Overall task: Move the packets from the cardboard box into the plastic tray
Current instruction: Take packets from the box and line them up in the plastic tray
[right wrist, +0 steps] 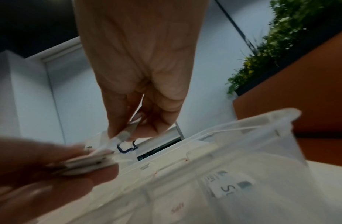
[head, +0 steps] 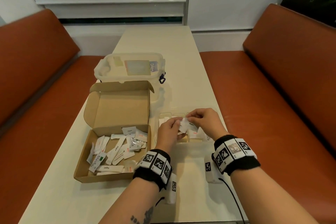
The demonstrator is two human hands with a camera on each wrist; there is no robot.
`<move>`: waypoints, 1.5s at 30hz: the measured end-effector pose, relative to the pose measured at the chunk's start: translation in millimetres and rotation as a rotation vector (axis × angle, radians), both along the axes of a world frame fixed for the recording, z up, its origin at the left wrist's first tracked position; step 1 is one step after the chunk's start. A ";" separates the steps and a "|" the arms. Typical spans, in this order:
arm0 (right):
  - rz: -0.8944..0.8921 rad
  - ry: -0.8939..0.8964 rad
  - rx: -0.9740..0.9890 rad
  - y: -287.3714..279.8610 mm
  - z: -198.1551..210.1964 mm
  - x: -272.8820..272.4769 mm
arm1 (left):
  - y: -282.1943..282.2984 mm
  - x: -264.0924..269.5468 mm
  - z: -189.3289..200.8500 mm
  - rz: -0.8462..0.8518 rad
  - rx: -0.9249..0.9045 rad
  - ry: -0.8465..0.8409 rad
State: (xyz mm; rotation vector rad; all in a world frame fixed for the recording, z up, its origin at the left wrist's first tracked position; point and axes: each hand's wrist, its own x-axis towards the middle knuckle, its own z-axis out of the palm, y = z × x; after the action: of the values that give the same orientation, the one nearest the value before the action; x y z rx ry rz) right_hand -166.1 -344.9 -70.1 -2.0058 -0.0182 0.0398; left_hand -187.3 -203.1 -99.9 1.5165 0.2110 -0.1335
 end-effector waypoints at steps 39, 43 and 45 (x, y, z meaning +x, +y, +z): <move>0.152 -0.076 -0.713 36.3 -45.4 19.9 | 18.3 14.3 -31.4 0.245 0.258 -0.026; 0.190 -0.080 -0.753 37.3 -47.0 19.5 | 17.9 14.3 -31.1 0.241 0.284 -0.030; 0.192 -0.076 -0.772 37.1 -47.7 21.4 | 18.2 14.1 -31.0 0.237 0.290 -0.032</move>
State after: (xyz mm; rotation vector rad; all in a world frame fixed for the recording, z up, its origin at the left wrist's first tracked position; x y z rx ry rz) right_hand -144.7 -307.9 -117.8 -2.7699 -0.2821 0.1056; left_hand -173.1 -184.9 -130.9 1.7667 0.3951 0.1153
